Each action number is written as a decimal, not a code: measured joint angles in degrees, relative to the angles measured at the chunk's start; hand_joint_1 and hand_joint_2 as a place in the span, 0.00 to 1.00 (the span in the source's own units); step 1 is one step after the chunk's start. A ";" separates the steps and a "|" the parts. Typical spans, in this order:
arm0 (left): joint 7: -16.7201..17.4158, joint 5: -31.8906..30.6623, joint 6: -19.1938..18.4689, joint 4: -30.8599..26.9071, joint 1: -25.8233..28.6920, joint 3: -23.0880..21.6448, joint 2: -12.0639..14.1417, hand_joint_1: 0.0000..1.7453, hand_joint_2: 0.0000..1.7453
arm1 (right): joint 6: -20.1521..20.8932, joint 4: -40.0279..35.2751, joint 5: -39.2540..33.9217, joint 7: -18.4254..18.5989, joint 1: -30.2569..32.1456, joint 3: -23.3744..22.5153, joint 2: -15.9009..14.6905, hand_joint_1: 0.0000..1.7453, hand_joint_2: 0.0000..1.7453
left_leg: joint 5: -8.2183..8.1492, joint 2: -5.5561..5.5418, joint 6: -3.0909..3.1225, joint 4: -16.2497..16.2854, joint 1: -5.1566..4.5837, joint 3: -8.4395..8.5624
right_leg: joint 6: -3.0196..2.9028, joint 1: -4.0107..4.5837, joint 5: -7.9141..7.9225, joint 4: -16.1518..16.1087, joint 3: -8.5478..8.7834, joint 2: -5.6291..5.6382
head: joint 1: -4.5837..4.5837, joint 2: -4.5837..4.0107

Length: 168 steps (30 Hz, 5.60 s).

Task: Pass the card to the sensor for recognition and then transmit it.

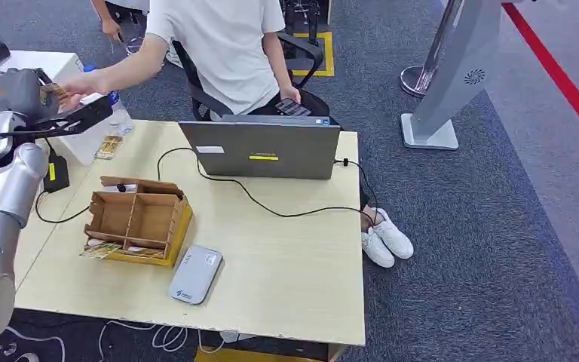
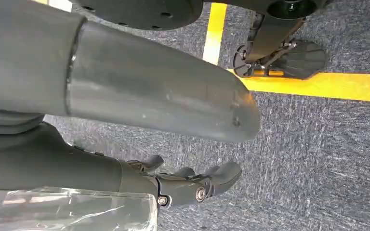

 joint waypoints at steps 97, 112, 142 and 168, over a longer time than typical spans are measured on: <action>3.78 -5.96 7.64 -50.58 38.45 -29.98 -2.12 1.00 1.00 | 0.30 0.37 5.08 -3.57 2.56 -13.60 1.11 0.00 0.00 | -0.11 -0.26 0.16 0.03 -0.03 -0.06 | 0.15 -0.02 -0.11 -0.07 0.14 -0.35 | 0.09 0.00; 0.41 -8.24 18.86 -44.27 19.67 -12.43 -6.30 1.00 1.00 | 1.84 0.31 11.21 0.11 -0.01 -12.06 1.62 0.00 0.00 | 0.06 -0.24 0.08 0.02 0.00 -0.02 | 0.06 0.00 0.00 -0.02 0.11 -0.32 | 0.09 0.00; -0.94 -3.43 15.41 -20.61 7.41 -8.79 -9.07 0.00 1.00 | 1.64 0.31 11.69 0.50 -0.64 -11.52 2.25 0.00 1.00 | 0.11 -0.23 0.05 0.02 -0.01 -0.06 | 0.12 -0.01 0.08 -0.01 0.06 -0.25 | 0.07 0.00; -1.70 -2.37 4.53 -64.18 53.82 -10.21 5.51 0.00 1.00 | -0.44 0.31 6.16 -3.17 3.01 -19.04 2.25 0.00 1.00 | -0.32 0.30 0.00 -0.03 -0.03 0.02 | 0.11 -0.03 -0.26 -0.03 -0.05 0.26 | -0.02 0.00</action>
